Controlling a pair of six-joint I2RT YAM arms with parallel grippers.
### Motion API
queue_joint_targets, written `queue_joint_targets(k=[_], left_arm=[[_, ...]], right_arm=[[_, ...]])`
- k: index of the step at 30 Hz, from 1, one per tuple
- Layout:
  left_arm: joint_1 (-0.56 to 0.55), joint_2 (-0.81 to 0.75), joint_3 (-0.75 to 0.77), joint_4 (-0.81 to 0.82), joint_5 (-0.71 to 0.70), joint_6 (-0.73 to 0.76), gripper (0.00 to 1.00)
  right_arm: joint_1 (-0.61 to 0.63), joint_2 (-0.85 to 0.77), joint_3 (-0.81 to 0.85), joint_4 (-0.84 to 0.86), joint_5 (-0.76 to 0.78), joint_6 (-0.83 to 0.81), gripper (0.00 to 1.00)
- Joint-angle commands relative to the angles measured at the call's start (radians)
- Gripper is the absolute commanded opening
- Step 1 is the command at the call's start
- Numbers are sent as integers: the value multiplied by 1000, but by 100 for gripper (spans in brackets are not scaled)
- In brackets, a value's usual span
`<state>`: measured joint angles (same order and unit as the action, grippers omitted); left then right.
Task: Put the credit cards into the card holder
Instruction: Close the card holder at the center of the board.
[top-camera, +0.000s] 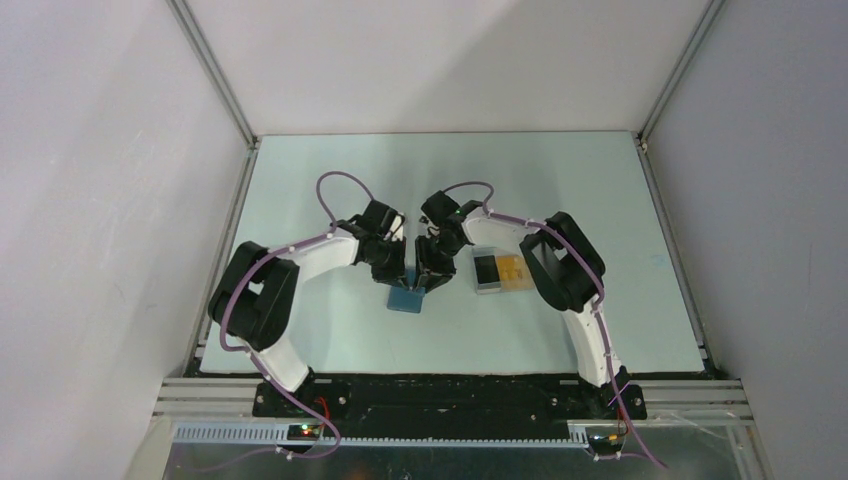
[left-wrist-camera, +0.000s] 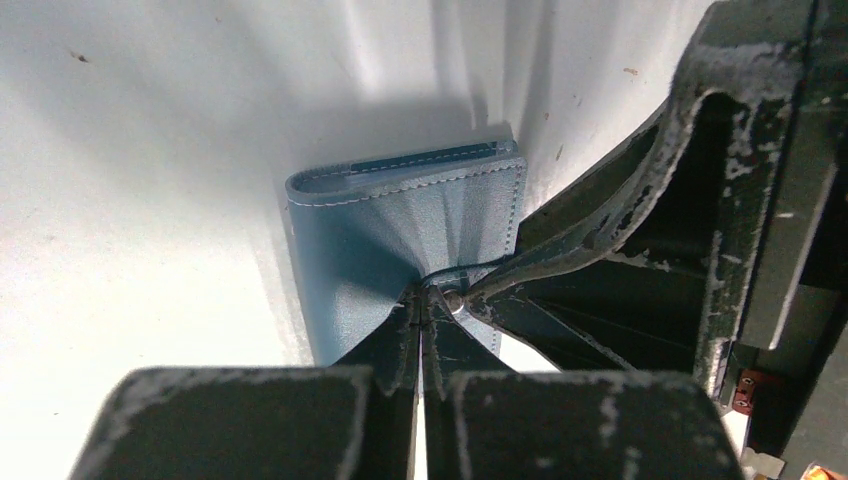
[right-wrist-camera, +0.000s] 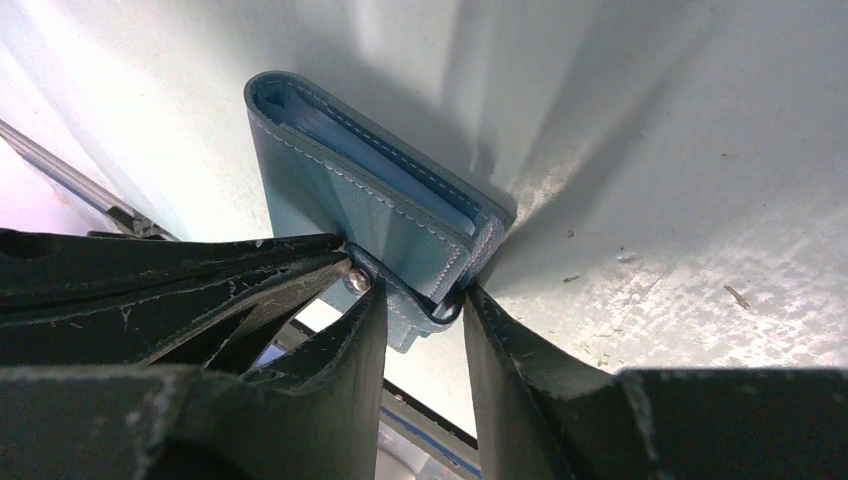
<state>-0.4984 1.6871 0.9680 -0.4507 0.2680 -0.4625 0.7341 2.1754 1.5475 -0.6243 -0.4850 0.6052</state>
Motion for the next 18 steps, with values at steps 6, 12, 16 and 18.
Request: queue_joint_targets(k=[6,12,16,18], left_arm=[[-42,33,-12,16,-57,-22,0],[-43,27,-15,15,-57,-22,0],[-39,-16,-5,14,-58,-21,3],[-34,-68,1,14,-61,-31,19]], right_arm=[[110,186,-47,28,242,-33,38],[105,148,-69,52,229,-40,40],[63,-7,-128,97,170,-51,44],[42,-80,-150,110,136,-59,49]])
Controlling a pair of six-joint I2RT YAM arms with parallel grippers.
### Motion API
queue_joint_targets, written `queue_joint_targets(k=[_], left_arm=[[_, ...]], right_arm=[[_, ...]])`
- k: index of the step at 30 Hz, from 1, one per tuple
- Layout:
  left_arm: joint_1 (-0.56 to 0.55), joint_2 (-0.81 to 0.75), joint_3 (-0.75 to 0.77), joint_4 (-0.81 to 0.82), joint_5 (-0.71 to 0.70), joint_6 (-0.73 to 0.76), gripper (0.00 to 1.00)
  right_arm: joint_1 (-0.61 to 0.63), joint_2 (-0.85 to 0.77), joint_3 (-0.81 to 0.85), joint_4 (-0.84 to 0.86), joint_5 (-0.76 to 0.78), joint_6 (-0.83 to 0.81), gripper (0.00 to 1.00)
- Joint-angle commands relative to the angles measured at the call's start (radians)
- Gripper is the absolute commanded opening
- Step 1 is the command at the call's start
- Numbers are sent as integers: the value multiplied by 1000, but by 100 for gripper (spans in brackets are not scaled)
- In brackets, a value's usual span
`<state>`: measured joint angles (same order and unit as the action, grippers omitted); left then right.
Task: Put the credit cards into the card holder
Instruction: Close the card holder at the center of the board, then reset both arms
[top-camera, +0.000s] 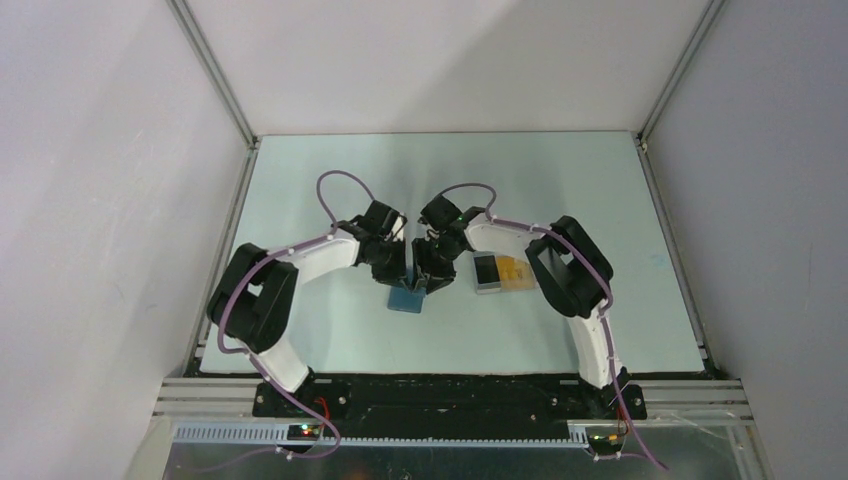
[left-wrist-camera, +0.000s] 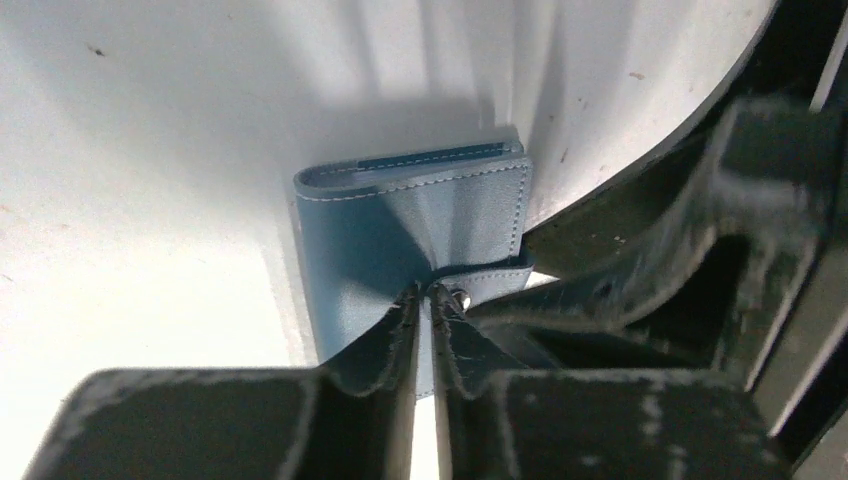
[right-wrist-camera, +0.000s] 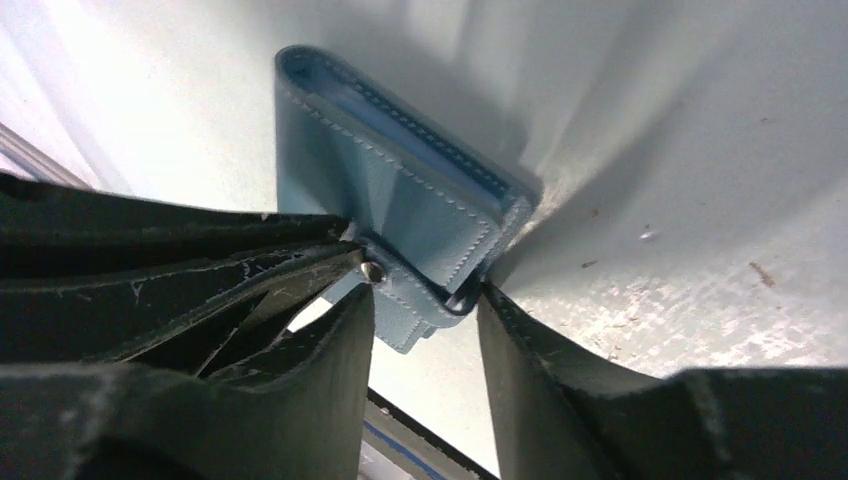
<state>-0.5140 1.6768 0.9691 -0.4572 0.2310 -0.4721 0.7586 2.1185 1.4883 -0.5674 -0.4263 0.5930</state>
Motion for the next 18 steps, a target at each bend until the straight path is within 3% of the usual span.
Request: queue_joint_targets(k=[1,2,3,4,8,10,15,18], left_arm=[[-15,-80,-1,20,-35,-32,26],[-8,-130,-2,21,-43,-39,41],[-2,-155,-6,20,-56,-53,48],[10,-210,-6,22,-64,-58,62],[51,-371,-27,25,-109,-85,93],[84,-441,-48,27,-111,-93,99],[211,-629,-135,40,-113,-83,100],[277,-765,-188,47,-185,-41,100]], right_arm=[[8,-45,-95,53,68,-50,52],[4,-90,-96,49,68,-59,56],[1,-114,-97,49,66,-65,59],[-2,-158,-97,49,67,-72,63],[-12,-300,-99,51,95,-92,78],[-25,-368,-105,52,113,-102,83],[-101,-608,-212,81,169,-124,92],[-181,-773,-334,94,260,-161,99]])
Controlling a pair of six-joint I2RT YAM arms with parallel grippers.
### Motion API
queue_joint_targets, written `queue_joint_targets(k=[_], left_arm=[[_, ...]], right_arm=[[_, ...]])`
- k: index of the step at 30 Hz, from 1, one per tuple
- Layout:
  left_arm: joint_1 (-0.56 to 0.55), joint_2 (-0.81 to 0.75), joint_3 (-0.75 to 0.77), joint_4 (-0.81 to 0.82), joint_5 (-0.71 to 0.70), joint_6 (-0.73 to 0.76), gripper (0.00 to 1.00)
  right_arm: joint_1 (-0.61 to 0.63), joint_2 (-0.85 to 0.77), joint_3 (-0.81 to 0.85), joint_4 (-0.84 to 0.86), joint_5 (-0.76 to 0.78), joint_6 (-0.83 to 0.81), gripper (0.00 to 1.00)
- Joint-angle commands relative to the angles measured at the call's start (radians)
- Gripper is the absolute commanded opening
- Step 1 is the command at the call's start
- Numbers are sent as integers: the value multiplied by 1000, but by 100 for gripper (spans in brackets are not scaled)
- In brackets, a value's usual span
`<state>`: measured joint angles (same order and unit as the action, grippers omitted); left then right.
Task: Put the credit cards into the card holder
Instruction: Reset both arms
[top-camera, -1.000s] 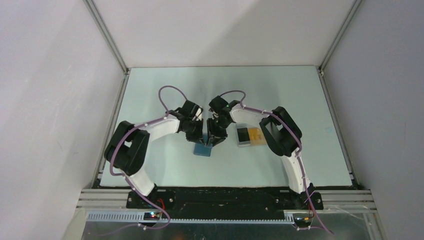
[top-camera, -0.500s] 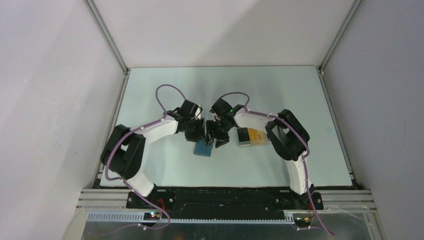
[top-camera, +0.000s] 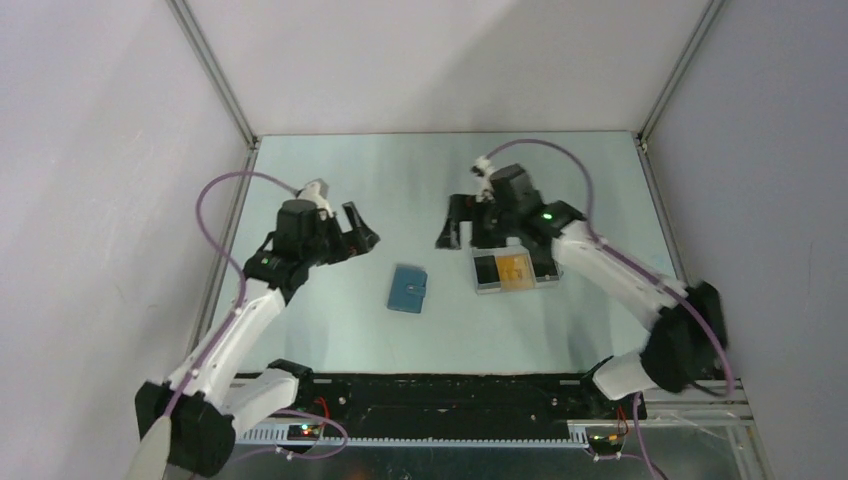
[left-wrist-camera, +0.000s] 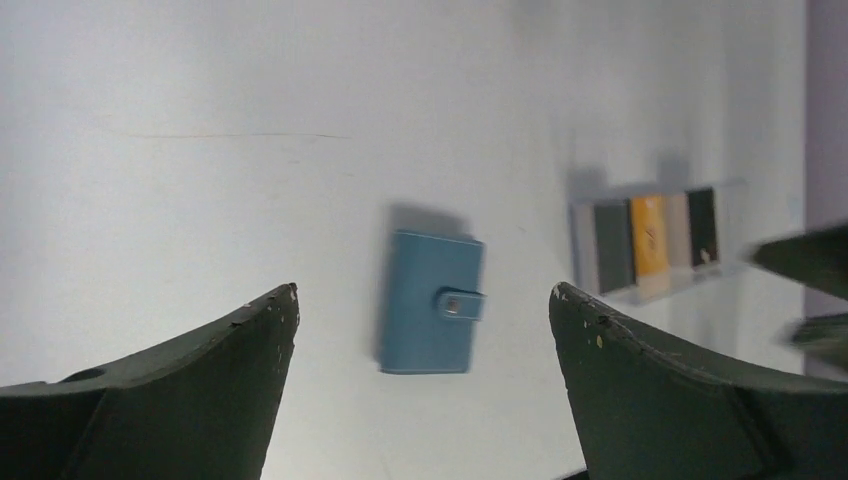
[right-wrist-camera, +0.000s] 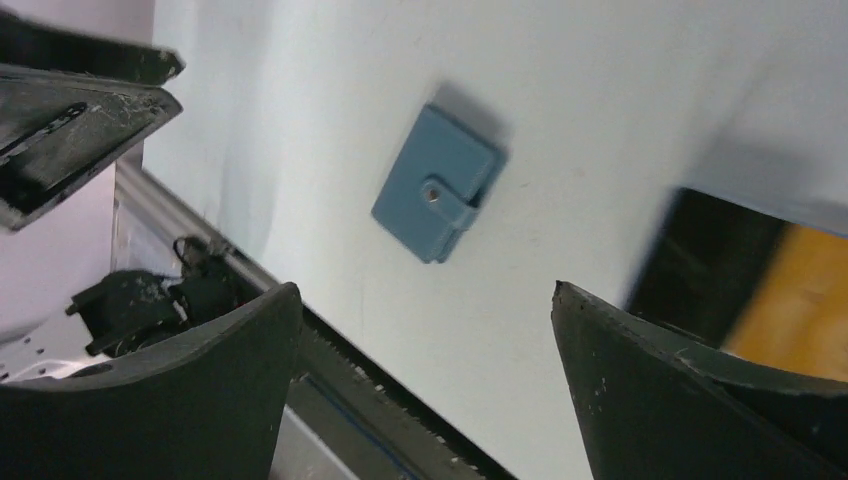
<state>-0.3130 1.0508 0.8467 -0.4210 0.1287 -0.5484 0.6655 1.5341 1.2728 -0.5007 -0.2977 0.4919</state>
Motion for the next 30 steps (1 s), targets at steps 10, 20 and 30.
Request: queue_joint_targets(k=[10,20,30], left_arm=[[118,-594,-405,208,-553,274,100],[118,-620,-825,854,-764,440,100],[126,-33,-784,1537,-646,673,100]], right_arm=[[-396,-953,-791,356,592,-166,99],[-513,-864,-1207,1036,683,-399,99],[-754,-491,-1173,1437,343,-359,99]])
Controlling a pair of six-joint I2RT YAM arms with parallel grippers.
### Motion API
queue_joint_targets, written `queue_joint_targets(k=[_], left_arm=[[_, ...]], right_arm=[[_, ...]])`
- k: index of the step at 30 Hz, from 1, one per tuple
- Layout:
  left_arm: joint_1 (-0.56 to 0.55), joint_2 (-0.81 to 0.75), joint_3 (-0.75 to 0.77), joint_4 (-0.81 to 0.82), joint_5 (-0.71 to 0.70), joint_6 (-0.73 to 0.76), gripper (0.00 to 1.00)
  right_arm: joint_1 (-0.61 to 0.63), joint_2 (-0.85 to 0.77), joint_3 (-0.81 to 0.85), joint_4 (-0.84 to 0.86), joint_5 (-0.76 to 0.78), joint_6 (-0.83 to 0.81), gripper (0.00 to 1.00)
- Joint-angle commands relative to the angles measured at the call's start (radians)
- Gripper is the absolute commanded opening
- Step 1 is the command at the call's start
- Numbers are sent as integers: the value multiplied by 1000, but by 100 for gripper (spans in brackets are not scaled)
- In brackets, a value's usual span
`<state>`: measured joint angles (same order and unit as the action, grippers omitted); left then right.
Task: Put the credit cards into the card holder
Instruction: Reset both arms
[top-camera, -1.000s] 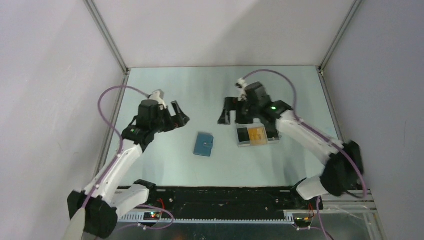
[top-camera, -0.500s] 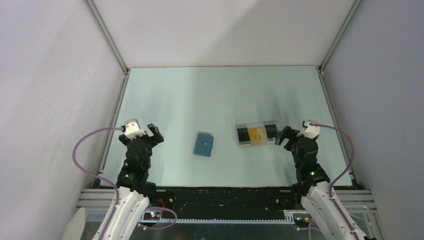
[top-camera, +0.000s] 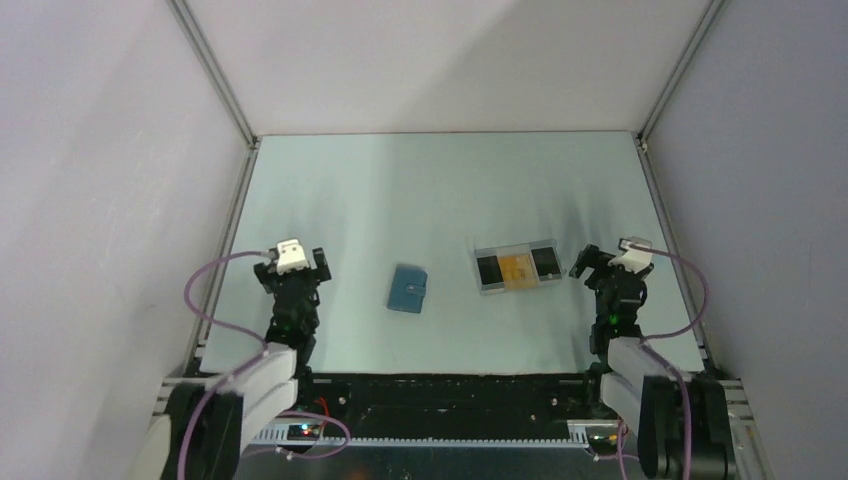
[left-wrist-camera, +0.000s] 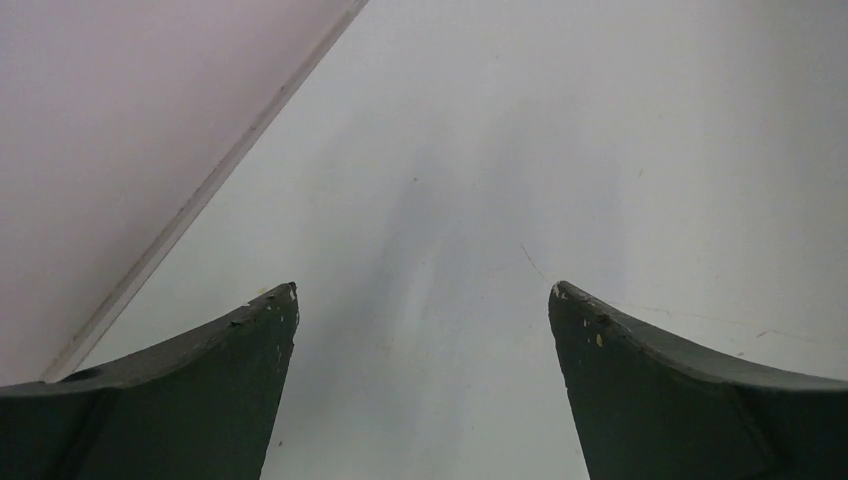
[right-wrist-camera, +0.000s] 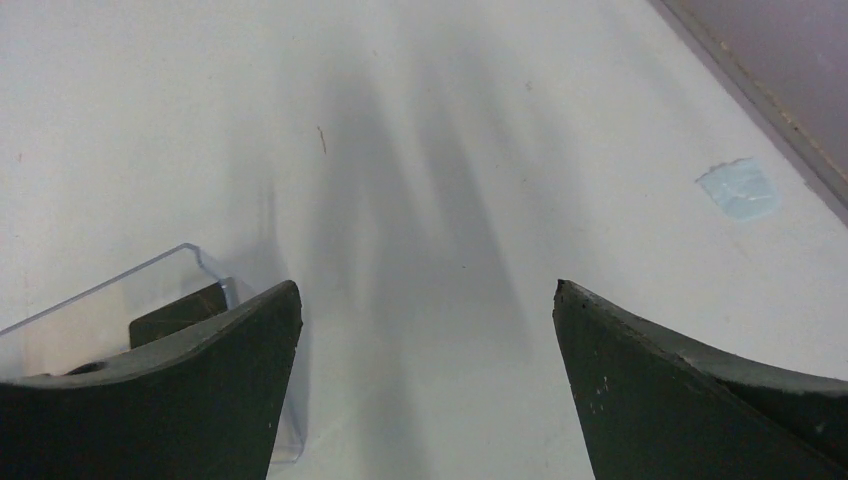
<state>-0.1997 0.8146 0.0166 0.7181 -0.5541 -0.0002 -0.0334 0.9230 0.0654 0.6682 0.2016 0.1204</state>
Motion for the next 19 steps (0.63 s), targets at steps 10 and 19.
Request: queue_joint_targets(k=[10,19], left_arm=[[64,498,10,749,38,87,100],[67,492,29,703,42,82,100]], right_arm=[[-22,418,159,326,-211,-37,100],[16,435,184,310,-167,-71,100]])
